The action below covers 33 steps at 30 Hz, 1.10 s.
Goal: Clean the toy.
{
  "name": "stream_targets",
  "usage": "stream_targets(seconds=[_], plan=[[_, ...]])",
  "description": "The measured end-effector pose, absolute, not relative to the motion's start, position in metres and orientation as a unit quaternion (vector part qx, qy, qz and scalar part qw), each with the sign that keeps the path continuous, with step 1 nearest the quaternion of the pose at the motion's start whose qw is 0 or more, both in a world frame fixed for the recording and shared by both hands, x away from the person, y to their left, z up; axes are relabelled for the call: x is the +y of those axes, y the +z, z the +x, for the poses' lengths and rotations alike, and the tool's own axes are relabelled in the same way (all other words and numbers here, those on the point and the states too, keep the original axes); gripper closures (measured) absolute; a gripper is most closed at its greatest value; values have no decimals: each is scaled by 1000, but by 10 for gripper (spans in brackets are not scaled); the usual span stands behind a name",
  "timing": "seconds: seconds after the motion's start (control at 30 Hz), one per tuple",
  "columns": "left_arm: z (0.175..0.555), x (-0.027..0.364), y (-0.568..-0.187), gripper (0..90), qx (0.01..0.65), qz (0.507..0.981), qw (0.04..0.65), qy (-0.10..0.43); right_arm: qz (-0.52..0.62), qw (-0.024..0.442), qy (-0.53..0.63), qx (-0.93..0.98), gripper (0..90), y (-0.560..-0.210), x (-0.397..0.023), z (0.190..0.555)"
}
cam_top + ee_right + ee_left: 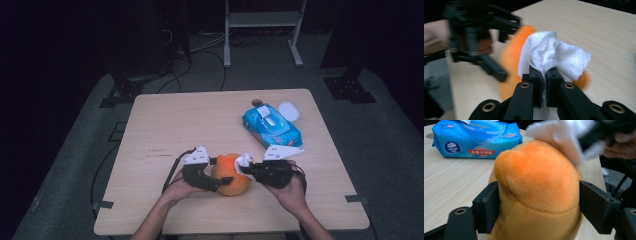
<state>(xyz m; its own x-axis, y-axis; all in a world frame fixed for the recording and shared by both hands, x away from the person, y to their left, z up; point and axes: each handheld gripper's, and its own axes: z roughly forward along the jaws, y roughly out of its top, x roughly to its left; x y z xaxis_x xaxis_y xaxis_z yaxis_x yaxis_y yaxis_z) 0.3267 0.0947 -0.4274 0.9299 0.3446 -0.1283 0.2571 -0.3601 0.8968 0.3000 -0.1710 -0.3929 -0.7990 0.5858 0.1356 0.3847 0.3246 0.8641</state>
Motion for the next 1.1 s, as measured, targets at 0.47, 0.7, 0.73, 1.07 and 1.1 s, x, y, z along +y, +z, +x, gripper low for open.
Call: stream_targets(seconds=[0.47, 0.7, 0.73, 1.07, 1.1], plan=[[322, 93, -430, 303, 167, 834, 522, 62, 273, 87, 506, 814, 851, -393, -164, 293], [325, 96, -430, 290, 161, 832, 528, 52, 298, 105, 494, 810, 852, -399, -179, 303], [326, 95, -428, 240, 162, 831, 530, 54, 298, 104, 492, 811, 851, -400, -178, 302], [323, 90, -433, 305, 163, 833, 526, 52, 254, 79, 503, 822, 849, -395, -160, 291], [322, 91, -433, 322, 160, 834, 526, 52, 253, 86, 501, 823, 849, -394, -162, 292]])
